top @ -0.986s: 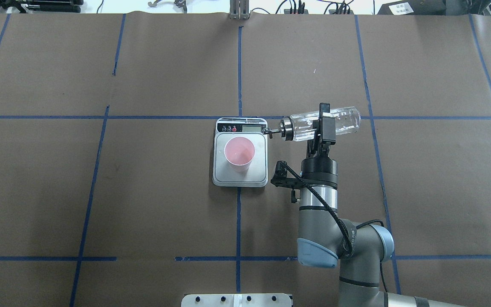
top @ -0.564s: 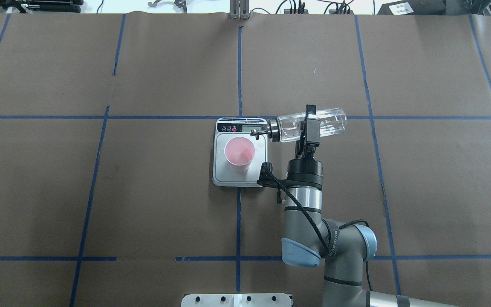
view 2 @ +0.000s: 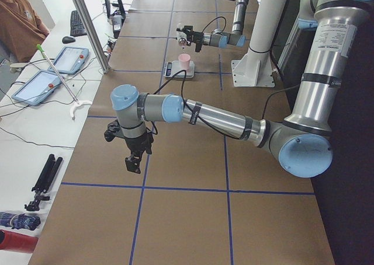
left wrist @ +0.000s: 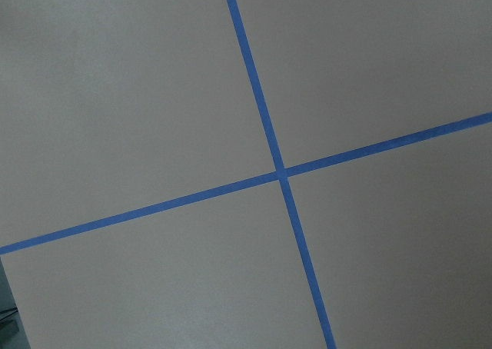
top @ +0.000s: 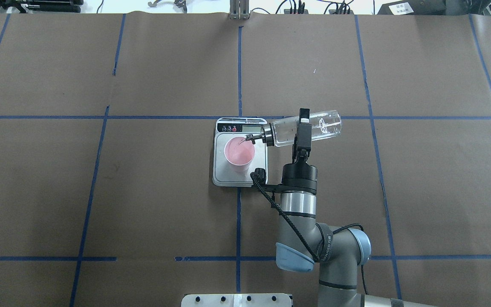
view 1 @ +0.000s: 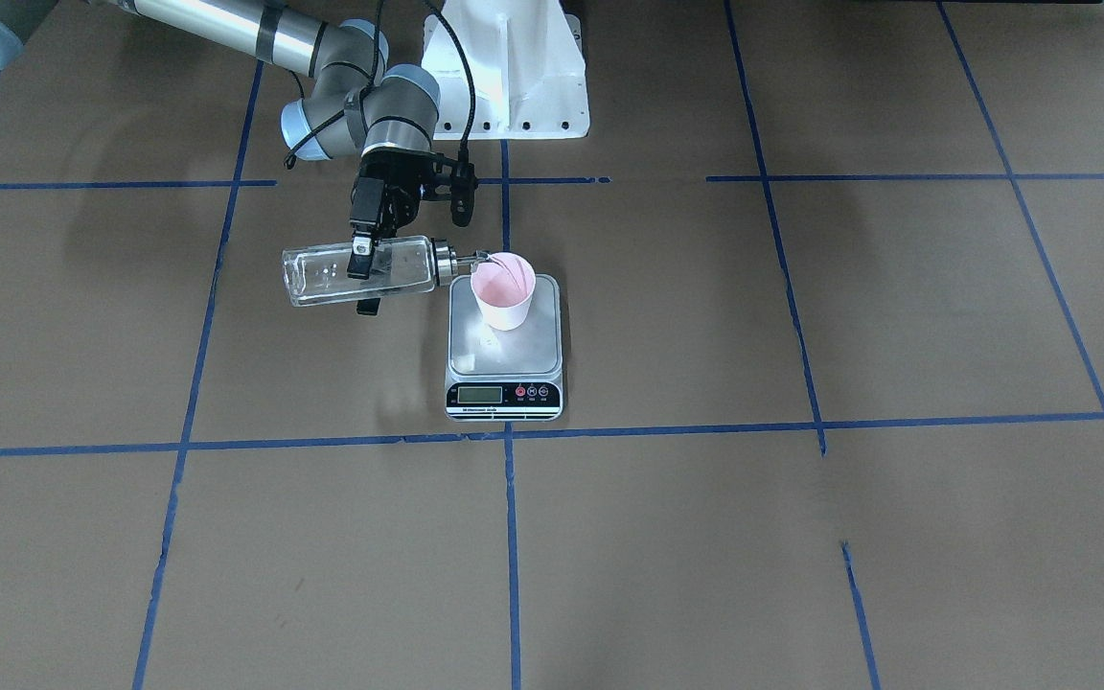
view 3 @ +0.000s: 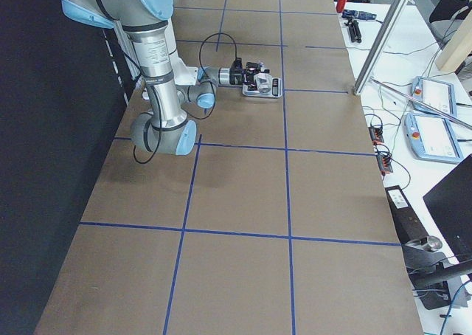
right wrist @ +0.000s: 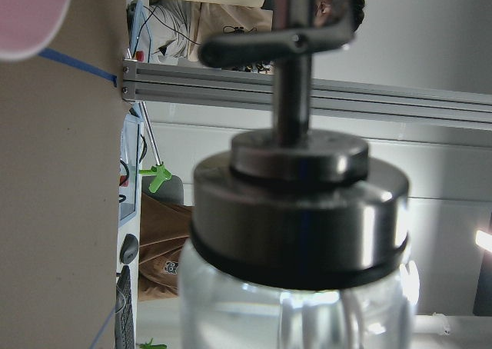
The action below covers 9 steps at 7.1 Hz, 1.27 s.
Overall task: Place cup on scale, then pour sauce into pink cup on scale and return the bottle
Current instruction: 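Hold the tilted bottle spout above the pink cup, pouring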
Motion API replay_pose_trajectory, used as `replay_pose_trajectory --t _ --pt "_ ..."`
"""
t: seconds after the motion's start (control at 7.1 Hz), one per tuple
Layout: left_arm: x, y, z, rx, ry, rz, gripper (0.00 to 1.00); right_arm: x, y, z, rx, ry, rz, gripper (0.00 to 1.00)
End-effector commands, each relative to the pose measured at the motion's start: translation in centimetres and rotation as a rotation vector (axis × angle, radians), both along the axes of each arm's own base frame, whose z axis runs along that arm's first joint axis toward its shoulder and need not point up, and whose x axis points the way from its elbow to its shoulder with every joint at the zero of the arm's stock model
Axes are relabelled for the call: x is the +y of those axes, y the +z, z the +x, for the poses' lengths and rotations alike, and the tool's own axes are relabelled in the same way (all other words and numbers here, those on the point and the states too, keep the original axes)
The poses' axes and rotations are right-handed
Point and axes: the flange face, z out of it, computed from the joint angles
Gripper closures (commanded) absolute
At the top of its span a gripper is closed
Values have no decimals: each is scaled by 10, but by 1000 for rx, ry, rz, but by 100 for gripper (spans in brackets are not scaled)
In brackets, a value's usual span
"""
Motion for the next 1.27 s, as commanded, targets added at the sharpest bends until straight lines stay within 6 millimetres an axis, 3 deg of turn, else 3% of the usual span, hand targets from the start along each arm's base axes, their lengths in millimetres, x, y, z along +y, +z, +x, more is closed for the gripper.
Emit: replay_pose_trajectory --t 0.0,1.13 --pt "0 0 0 1 0 -1 0 2 1 0 10 3 2 100" --pt "0 -3 0 1 0 5 0 4 14 4 20 5 3 100"
